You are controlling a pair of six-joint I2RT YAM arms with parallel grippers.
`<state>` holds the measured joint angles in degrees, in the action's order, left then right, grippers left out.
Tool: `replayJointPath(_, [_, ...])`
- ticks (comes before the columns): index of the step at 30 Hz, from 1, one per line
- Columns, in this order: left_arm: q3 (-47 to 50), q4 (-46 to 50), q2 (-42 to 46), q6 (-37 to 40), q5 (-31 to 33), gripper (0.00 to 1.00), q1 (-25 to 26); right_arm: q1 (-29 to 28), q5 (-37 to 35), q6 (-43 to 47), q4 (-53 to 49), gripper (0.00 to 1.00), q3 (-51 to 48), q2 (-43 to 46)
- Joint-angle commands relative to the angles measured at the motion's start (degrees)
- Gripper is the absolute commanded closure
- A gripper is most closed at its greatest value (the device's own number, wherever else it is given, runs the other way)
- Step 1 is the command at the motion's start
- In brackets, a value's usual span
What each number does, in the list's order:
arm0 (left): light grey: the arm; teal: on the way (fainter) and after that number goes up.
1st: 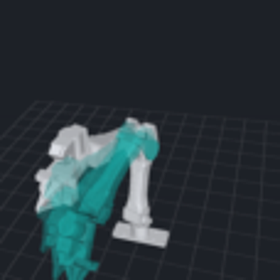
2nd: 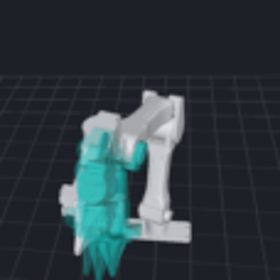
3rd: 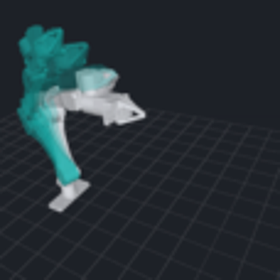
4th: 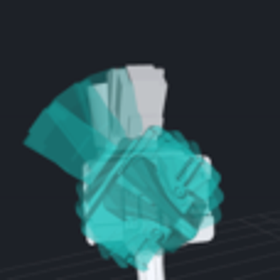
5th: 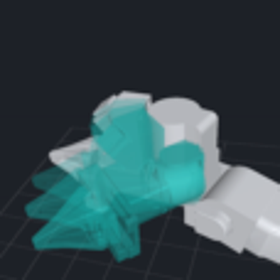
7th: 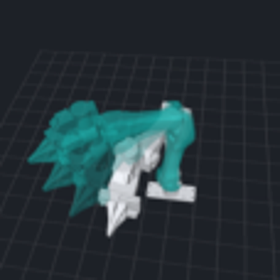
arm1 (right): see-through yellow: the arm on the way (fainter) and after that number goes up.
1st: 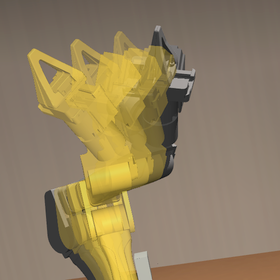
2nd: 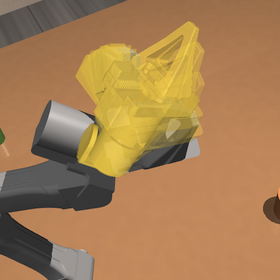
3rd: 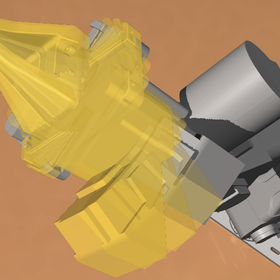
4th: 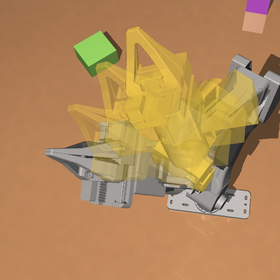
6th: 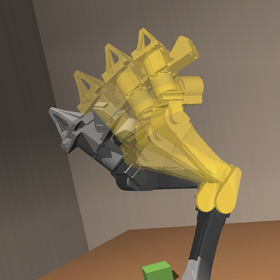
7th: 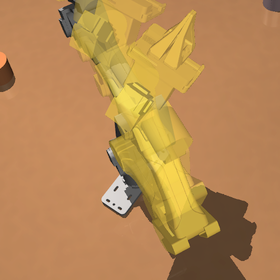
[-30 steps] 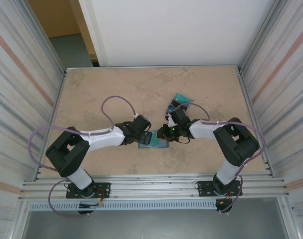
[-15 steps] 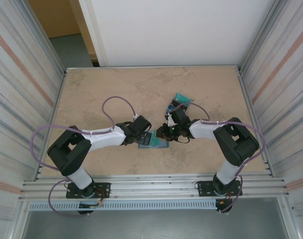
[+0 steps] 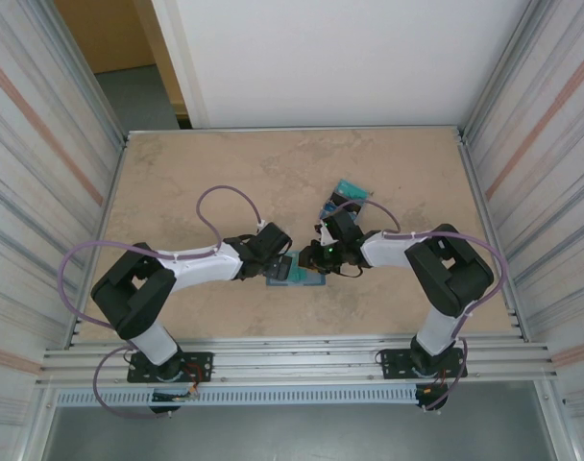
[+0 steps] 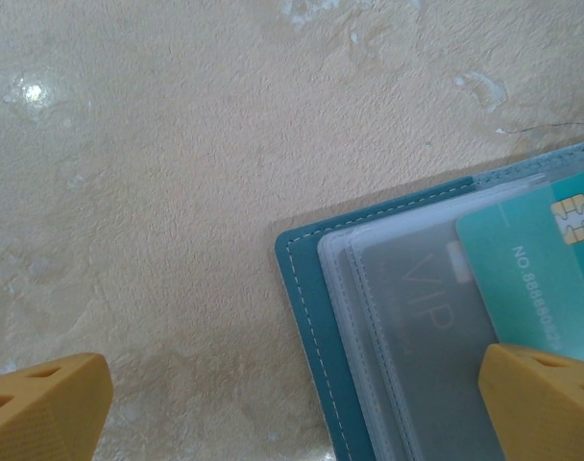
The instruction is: Take the credit cards out of the card holder
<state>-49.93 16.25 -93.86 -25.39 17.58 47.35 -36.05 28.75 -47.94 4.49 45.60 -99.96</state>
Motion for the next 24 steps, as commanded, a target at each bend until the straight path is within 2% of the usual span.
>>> replayJointPath(1, [-0.12,2.42,-0.84,-0.45,0.18,0.01,0.22,-0.46,1.56,-2.21,1.64,0.77,-0.31,-2.08])
replayJointPath(9, [0.63,2.04,-0.28,-0.76,0.08,0.01,0.33,0.41,4.36,-4.00,7.19,0.83,-2.53,-0.38])
replayJointPath(13, [0.74,2.06,0.14,-0.80,0.18,0.01,0.29,0.63,3.48,-2.97,6.12,0.96,-2.63,1.20])
replayJointPath(16, [0.78,2.08,0.57,-0.75,0.50,0.01,0.28,1.00,1.44,-1.28,3.11,1.00,-2.29,2.63])
replayJointPath(24, [0.98,2.29,1.36,-0.24,1.46,0.01,0.28,1.15,-7.69,6.27,-12.79,1.00,1.62,7.63])
